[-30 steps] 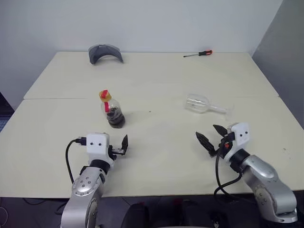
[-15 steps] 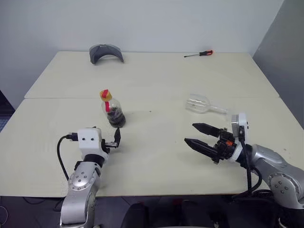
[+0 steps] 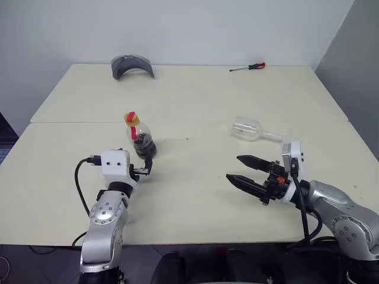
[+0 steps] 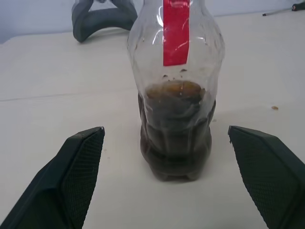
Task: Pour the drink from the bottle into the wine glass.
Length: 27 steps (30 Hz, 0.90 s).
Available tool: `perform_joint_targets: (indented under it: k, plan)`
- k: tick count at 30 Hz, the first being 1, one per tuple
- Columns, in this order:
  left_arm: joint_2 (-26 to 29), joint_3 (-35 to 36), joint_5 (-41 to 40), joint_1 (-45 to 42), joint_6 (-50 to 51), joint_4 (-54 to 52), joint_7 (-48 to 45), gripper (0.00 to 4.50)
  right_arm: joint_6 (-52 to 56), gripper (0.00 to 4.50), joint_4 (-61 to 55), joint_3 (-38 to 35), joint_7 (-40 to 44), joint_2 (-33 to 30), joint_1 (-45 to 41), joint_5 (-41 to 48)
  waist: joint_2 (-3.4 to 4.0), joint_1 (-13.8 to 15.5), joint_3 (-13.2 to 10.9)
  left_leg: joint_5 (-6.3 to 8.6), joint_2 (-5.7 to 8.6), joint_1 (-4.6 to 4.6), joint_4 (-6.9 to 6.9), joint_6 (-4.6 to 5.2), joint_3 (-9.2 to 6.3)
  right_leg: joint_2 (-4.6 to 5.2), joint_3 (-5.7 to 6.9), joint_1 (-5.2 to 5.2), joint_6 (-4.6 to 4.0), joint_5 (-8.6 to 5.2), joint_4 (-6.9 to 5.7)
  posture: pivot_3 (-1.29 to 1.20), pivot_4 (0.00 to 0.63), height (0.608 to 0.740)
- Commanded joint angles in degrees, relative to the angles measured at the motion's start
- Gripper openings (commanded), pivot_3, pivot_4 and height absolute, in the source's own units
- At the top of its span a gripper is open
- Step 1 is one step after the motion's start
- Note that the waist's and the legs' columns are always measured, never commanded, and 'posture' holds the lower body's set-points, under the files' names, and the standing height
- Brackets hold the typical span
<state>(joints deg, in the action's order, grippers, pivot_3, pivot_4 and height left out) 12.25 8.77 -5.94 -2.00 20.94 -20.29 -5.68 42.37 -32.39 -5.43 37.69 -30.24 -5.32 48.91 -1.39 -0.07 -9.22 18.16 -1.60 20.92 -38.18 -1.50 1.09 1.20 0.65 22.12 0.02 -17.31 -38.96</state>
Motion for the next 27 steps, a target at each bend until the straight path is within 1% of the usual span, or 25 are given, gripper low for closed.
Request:
perform_joint_targets:
  k: [1, 6, 11, 17, 21, 26, 27]
  plan:
    - [0.56, -0.42, 1.02, -2.72, -3.19, 2.47, -0.30, 4.47, -0.45, 4.50, -2.02, -0.31, -1.40, 0.69, -0.34, 1.31, 0.00, 0.01, 0.00, 0.00, 0.00, 0.00, 0.00, 0.00, 0.00, 0.00, 0.01, 0.00, 0.00, 0.00, 0.00, 0.00, 0.150, 0.740]
    - [0.86, -0.80, 1.98, -7.39, -6.91, 10.46, -0.42, 4.47, -0.30, 4.50, -2.31, -0.02, -2.13, 0.86, -0.72, 1.51, 0.00, 0.03, 0.00, 0.00, 0.00, 0.01, 0.00, -0.01, 0.00, 0.00, 0.01, 0.01, 0.00, 0.00, 0.00, 0.00, 0.150, 0.740]
    - [0.54, 0.43, 1.68, -12.27, -10.67, 18.70, 0.31, 4.47, -0.37, 4.50, -2.31, -0.12, -2.86, 0.96, -1.10, 1.32, 0.00, 0.05, 0.00, 0.00, 0.00, 0.01, 0.00, -0.01, 0.00, 0.01, 0.02, 0.01, -0.01, 0.00, 0.00, 0.00, 0.150, 0.740]
    - [0.88, 0.55, 1.19, -17.14, -15.69, 28.11, -0.98, 4.47, 0.15, 4.50, -3.01, -0.22, -4.15, 1.15, -0.95, 2.06, 0.00, 0.03, 0.00, -0.01, 0.00, 0.02, -0.01, -0.01, -0.01, 0.01, 0.04, 0.01, 0.00, 0.01, 0.00, 0.00, 0.150, 0.740]
    - [0.14, -0.23, 1.32, -18.73, -17.61, 30.88, -1.31, 4.47, 0.36, 4.50, -3.23, -0.40, -4.79, 1.21, -0.91, 2.52, 0.00, 0.03, 0.00, -0.02, 0.00, 0.02, 0.00, -0.03, -0.01, 0.02, 0.05, 0.01, -0.01, 0.01, 0.01, 0.00, 0.150, 0.740]
    - [-1.03, -0.38, 0.99, -19.31, -18.01, 30.80, -0.97, 4.47, 0.13, 4.50, -3.40, -0.28, -5.38, 1.13, -0.67, 2.40, -0.01, 0.05, 0.00, -0.02, 0.01, 0.03, -0.03, -0.03, -0.01, 0.04, 0.06, 0.00, 0.00, 0.01, 0.00, 0.00, 0.150, 0.740]
    - [-1.03, -0.39, 1.12, -19.28, -18.25, 30.55, -0.93, 4.29, 0.11, 4.50, -3.48, -0.21, -5.46, 1.14, -0.64, 2.45, -0.01, 0.05, 0.00, -0.02, 0.01, 0.03, -0.03, -0.03, -0.01, 0.04, 0.05, 0.00, 0.00, 0.01, 0.00, 0.00, 0.150, 0.740]
